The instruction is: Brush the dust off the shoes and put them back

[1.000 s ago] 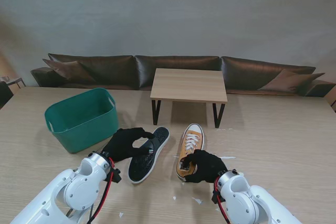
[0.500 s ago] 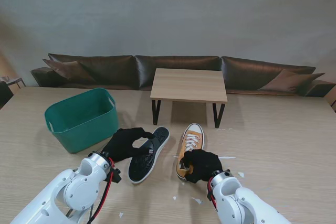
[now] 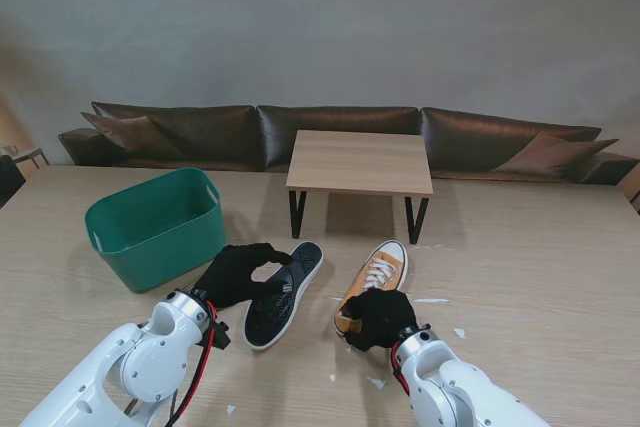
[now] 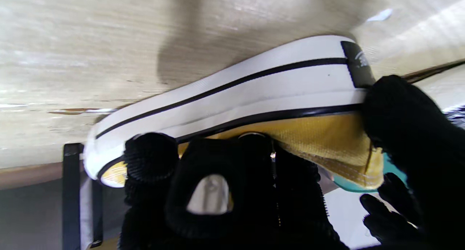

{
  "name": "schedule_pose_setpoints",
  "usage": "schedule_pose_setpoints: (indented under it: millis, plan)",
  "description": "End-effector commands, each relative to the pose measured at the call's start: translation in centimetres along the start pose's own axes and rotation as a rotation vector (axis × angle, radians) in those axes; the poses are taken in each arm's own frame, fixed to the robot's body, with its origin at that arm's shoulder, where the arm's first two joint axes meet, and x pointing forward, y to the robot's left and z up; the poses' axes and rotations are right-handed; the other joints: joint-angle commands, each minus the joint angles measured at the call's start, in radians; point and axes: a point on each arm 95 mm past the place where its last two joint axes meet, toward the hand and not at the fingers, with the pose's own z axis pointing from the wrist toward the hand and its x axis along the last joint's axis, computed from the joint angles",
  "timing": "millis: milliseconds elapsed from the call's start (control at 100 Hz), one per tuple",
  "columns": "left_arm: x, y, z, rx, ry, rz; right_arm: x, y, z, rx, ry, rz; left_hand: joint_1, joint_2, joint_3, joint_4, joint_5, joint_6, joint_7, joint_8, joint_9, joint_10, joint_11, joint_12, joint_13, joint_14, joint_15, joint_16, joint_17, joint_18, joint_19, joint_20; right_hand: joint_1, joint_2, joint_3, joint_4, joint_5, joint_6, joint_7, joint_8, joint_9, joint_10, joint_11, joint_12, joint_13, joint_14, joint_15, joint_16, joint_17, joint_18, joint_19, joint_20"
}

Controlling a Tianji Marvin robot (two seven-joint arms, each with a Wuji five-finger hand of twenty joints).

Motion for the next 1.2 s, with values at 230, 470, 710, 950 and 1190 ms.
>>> schedule_pose_setpoints:
  millis: [230,470,710,950,1190]
  plan:
    - [0.2,0.2,-0.1,-0.018,0.001,0.007,0.1,0.8,-1.3,0.000,0.056,0.361,0.016,0.038,-0.013,0.032,0.024,0.008,-0.008,0.009,0.022,0.011,0.000,0.011,-0.017,-0.015,-0.020,-0.007,0.006,0.009,-0.026,0.026,0.070,0.090,0.114,0.054,0.113,0.148,0.280,0.139,0.113,-0.078,-0.055,-0.009,0.034,0.004,0.056,0.034,0.111,-0.039,0.089,0.062]
    - [0.2,0.3,-0.2,-0.025,0.000,0.009,0.2,2.9,-0.9,-0.050,0.045,0.612,0.021,0.038,-0.010,0.033,0.036,0.015,-0.003,0.013,0.027,0.013,0.001,0.011,-0.017,-0.016,-0.020,-0.006,0.007,0.009,-0.034,0.030,0.106,0.057,0.139,0.028,0.124,0.198,0.270,0.147,0.121,-0.039,-0.067,-0.019,0.033,0.026,0.058,0.059,0.135,-0.009,0.077,0.082]
    - [0.6,0.6,-0.4,-0.035,0.017,0.011,0.6,5.6,-0.8,-0.101,0.004,0.825,0.042,0.003,0.017,0.037,0.007,-0.020,-0.016,0.008,0.026,0.011,0.000,0.011,-0.019,-0.020,-0.022,-0.008,0.007,0.008,-0.041,0.033,0.136,0.036,0.133,0.029,0.139,0.222,0.245,0.156,0.135,-0.001,-0.082,-0.022,0.032,0.050,0.063,0.082,0.151,0.029,0.067,0.105]
    - [1.8,1.0,0.0,-0.059,0.074,0.008,1.0,9.0,-0.7,-0.148,-0.004,0.967,0.023,-0.102,0.173,0.022,-0.126,-0.058,-0.104,-0.072,-0.027,-0.002,-0.011,0.004,-0.051,-0.047,-0.036,-0.017,0.000,-0.011,-0.087,0.037,0.149,0.042,0.122,0.030,0.138,0.235,0.233,0.163,0.128,0.013,-0.084,-0.018,0.031,0.071,0.061,0.084,0.130,0.042,0.070,0.122]
    - [3.8,0.8,1.7,-0.042,0.162,0.002,1.8,12.2,-1.2,-0.189,0.026,1.063,-0.022,-0.129,0.221,0.011,-0.245,-0.044,-0.161,-0.141,-0.095,-0.010,-0.024,-0.003,-0.081,-0.065,-0.041,-0.015,-0.005,-0.029,-0.124,0.046,0.156,0.043,0.115,0.032,0.137,0.242,0.225,0.169,0.126,0.022,-0.086,-0.015,0.031,0.081,0.064,0.084,0.125,0.050,0.073,0.132]
